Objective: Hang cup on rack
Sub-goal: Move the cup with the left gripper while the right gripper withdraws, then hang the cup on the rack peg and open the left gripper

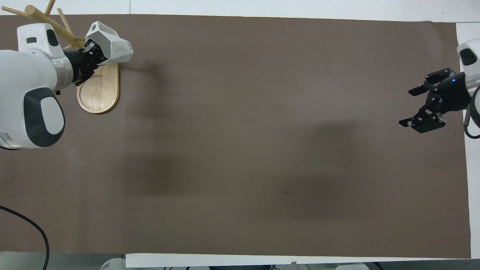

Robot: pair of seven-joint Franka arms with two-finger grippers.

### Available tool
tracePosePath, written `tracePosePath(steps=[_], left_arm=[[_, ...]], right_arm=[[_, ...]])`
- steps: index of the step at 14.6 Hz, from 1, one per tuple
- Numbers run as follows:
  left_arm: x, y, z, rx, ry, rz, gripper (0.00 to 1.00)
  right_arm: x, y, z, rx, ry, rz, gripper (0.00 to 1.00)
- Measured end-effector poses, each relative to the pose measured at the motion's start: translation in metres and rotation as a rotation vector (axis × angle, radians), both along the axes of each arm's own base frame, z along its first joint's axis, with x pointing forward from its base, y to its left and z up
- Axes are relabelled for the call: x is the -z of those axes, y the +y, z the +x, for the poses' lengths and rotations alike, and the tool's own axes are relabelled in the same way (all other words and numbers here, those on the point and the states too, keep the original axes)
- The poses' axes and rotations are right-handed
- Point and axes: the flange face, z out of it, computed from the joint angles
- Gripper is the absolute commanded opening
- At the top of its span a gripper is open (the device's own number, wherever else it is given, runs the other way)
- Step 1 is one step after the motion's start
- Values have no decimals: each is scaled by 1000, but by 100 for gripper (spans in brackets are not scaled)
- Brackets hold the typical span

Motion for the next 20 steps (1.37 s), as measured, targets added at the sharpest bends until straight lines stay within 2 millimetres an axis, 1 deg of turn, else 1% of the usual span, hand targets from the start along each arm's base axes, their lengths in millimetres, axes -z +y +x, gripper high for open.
tracePosePath(steps=[1, 4, 5, 6, 7, 8, 10, 12, 14, 15, 17, 18, 20], left_arm=[[4, 4, -2, -9, 0, 0, 0], [11, 21, -2, -40, 1, -1, 0], [12, 30, -1, -54, 2, -1, 4], [15, 37, -1, -66, 7, 0, 31], [16, 44, -1, -78, 2, 0, 60], [15, 49, 1, -86, -5, 1, 99], [9, 64, 4, -79, -27, 17, 100], [11, 75, 4, -63, -4, 32, 100], [14, 76, 2, -30, 55, 44, 100], [12, 75, 1, 1, 94, 52, 100], [-5, 78, -2, 79, 181, 67, 100], [-21, 82, -3, 128, 214, 89, 100], [-62, 96, -8, 228, 267, 197, 100]], right_arm=[[-22, 0, -4, 98, 39, -41, 100], [-82, 6, -30, 389, 123, -104, 100], [-96, 9, -37, 465, 132, -125, 100], [-105, 8, -43, 528, 136, -155, 100], [-110, 7, -46, 587, 137, -177, 100], [-113, 7, -47, 653, 141, -192, 100], [-112, 7, -48, 756, 156, -214, 100], [-110, 5, -48, 794, 162, -227, 100], [-110, 1, -49, 808, 157, -256, 100], [-109, 0, -49, 820, 157, -262, 100], [-109, 0, -49, 859, 162, -267, 100], [-109, 0, -50, 876, 170, -271, 100], [-107, -1, -51, 891, 181, -276, 100]])
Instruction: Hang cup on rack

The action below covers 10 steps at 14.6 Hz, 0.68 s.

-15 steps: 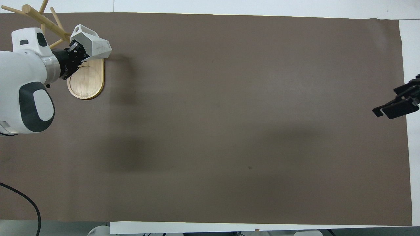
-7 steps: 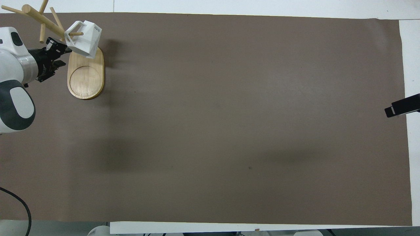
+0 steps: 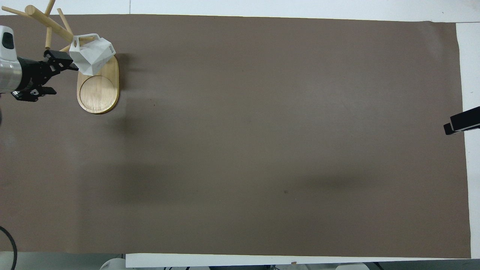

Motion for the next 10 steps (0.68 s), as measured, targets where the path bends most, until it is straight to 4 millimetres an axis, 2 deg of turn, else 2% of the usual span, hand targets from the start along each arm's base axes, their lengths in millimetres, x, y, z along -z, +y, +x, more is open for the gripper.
tracePosePath(steps=[2, 4, 6, 8, 10], left_arm=[[-46, 8, -10, 122, 52, 114, 100], [-86, 8, -22, 270, 123, 153, 100], [-116, 9, -34, 401, 182, 158, 100], [-125, 9, -40, 461, 212, 156, 100], [-123, 8, -40, 474, 218, 156, 100]], right_arm=[[1, -1, 0, 5, 3, 0, 100], [3, -2, -1, 7, 8, 1, 100], [7, -2, -1, 7, 17, 2, 100], [10, -2, -1, 8, 22, 2, 100], [11, -5, -2, 12, 24, 3, 100]])
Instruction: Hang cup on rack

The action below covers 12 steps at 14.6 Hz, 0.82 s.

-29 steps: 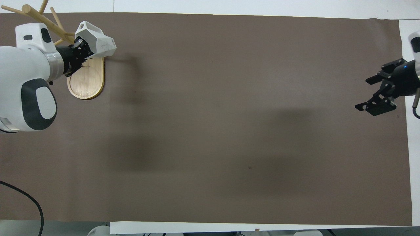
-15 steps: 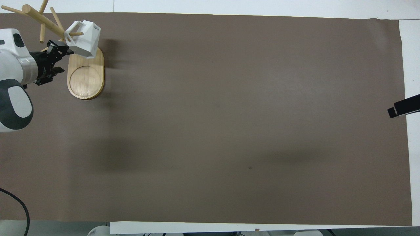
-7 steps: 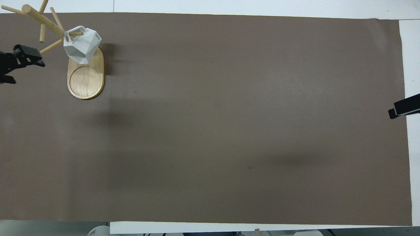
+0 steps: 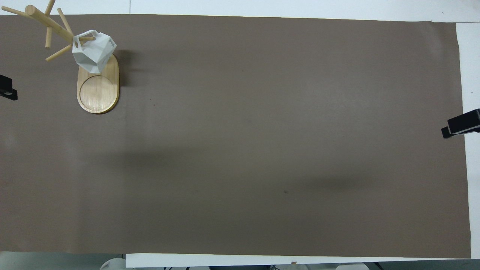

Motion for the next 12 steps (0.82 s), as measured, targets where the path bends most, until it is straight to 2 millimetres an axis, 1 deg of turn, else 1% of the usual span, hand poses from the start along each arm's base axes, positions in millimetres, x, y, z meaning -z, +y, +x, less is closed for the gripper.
tracePosePath(steps=[8, 12], left_arm=[[2, -6, 1, 29, 5, -1, 100], [2, -4, -2, 19, 25, -27, 100]], right_arm=[[2, -2, 0, 3, 4, 1, 100], [2, 0, 0, 0, 5, 1, 100]])
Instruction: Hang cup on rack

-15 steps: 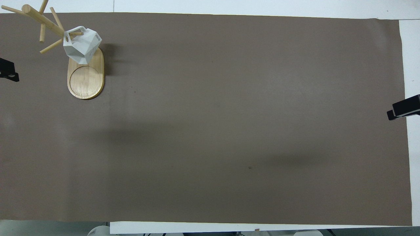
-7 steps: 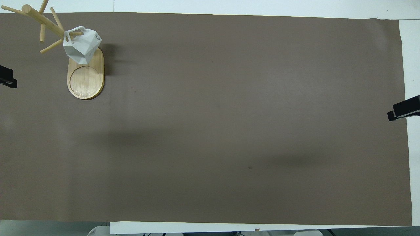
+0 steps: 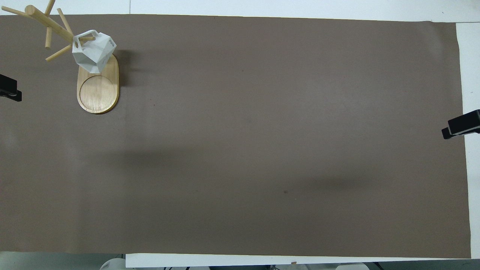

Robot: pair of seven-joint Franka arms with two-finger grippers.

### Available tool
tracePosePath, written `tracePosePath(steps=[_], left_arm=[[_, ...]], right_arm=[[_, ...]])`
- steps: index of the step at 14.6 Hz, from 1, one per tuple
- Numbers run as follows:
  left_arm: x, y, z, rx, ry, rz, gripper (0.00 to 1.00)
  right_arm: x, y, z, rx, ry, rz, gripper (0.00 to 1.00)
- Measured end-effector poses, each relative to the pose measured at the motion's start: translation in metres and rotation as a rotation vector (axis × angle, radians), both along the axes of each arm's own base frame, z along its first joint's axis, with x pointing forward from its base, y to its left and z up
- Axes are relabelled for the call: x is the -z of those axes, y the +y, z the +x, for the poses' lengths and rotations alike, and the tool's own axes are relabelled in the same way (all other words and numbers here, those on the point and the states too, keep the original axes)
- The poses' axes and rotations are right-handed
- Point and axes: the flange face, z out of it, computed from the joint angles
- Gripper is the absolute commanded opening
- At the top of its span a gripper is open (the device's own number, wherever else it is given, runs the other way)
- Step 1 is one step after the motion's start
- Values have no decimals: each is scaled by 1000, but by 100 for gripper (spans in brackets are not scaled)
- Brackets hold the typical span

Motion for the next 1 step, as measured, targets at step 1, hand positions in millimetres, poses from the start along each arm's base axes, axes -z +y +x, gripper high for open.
tracePosePath(steps=[1], left_arm=[[0, 1, -1, -3, 6, -6, 100]], right_arm=[[0, 1, 0, -1, 0, 0, 100]])
